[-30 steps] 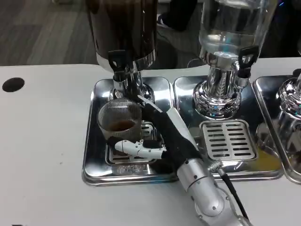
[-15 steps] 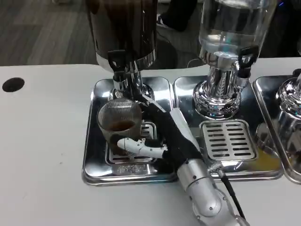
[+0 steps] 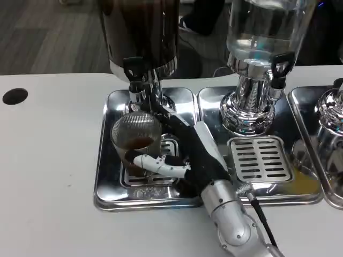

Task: Grasp the cup under the faucet to collect the drink, then remove the cup.

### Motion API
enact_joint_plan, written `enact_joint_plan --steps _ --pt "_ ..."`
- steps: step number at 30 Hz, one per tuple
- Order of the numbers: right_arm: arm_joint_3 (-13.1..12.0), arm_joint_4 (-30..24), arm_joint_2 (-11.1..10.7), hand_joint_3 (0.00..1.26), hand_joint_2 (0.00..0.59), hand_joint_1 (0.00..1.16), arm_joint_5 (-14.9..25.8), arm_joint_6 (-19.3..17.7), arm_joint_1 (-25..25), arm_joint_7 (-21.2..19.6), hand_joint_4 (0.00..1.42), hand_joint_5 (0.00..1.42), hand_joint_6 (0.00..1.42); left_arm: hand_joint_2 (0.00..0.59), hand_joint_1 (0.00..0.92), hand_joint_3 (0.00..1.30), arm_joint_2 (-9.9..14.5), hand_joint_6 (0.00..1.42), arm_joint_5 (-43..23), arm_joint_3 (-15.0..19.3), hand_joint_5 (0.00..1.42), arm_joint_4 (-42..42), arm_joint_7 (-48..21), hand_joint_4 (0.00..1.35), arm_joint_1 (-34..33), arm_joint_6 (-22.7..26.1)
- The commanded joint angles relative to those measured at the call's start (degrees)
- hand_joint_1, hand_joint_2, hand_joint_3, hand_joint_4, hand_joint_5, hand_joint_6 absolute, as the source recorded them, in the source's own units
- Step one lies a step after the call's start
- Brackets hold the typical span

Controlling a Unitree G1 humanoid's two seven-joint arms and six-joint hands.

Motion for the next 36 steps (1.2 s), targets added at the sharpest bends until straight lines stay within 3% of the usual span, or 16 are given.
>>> enact_joint_plan --steps 1,36 --pt "0.5 0.2 3.1 0.16 0.085 0.71 0.6 -1.3 0.2 -0.3 0.20 0.21 0.02 0.081 0.000 0.39 0.1 0.52 0.4 -0.2 0.35 0.4 -0.9 0.27 -0.3 0.5" --pt "0.2 6.6 4.3 0.36 0.093 0.77 2.3 -5.5 -0.8 -4.3 0.37 0.36 0.13 0.083 0.000 0.39 1.0 0.52 -1.3 0.8 0.36 0.3 -4.3 0.28 -2.4 2.4"
